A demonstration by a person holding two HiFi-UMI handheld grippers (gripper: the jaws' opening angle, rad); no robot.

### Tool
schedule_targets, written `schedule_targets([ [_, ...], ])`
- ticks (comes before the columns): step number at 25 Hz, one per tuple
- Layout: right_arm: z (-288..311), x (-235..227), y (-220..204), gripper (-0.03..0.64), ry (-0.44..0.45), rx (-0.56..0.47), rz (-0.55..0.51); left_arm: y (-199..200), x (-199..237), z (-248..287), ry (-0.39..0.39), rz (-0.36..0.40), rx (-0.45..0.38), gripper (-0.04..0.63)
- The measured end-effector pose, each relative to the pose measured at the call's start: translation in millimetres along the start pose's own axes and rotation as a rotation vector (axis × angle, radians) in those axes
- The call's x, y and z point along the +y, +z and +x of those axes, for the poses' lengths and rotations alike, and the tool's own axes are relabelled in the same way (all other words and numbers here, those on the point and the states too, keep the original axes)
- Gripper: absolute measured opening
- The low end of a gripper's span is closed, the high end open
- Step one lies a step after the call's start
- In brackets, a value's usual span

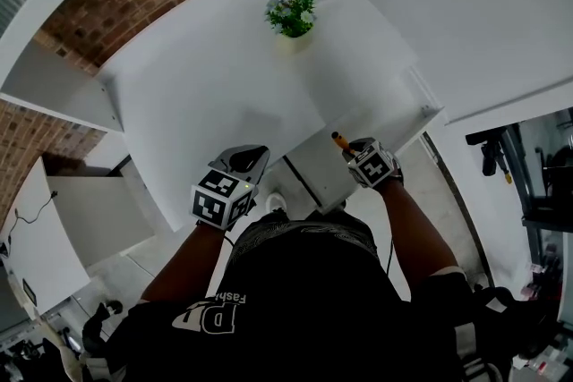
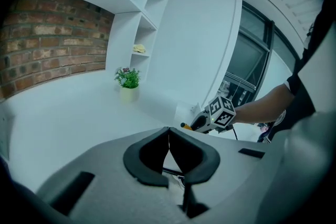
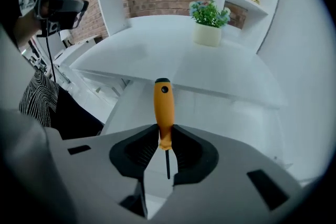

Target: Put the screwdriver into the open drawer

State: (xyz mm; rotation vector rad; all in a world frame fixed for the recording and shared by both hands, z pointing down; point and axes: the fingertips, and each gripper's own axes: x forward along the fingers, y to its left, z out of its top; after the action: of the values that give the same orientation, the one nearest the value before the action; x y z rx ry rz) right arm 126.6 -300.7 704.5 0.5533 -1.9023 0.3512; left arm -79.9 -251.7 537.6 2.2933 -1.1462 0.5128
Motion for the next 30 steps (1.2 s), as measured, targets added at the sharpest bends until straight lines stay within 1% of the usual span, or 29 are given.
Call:
schedule_targets([
  [4, 17.2, 8.8, -5.9, 0.084, 0.045, 0.007, 0.101, -7.5, 0.5, -4.2, 0.008, -0.014, 0.014, 0.018],
  [8, 37.4, 14.3, -6.5, 0.084, 0.089, 0.025, 0.214, -11.0, 3.2, -9.3, 0.028, -0.038, -0.001, 0.018],
  [11, 53.2, 16.9, -6.0, 0.084, 0.114, 0.06, 0.263, -18.5, 7.0, -13.7, 0.049, -0.063, 0.004, 0.018],
  [15, 73.0, 21.6, -13.8, 0.084, 0.135, 0.133, 0.276, -26.8, 10.8, -22.4, 0.081, -0.094, 0.009, 0.018],
  [20, 98.5, 22.6, -22.4, 0.084, 0.156, 0.19, 0.342, -33.5, 16.6, -29.8, 0.122, -0.141, -0.003, 0.018],
  [27, 118.6, 21.7, -28.1, 0.084, 0.158, 0.237, 0.306, -49.2, 16.3, -33.7, 0.163, -0.196, 0.018, 0.018],
  [30, 124.3, 20.8, -28.6, 0.084, 0.164, 0.238, 0.298, -51.7, 14.9, -35.4, 0.169, -0.201, 0.024, 0.018],
])
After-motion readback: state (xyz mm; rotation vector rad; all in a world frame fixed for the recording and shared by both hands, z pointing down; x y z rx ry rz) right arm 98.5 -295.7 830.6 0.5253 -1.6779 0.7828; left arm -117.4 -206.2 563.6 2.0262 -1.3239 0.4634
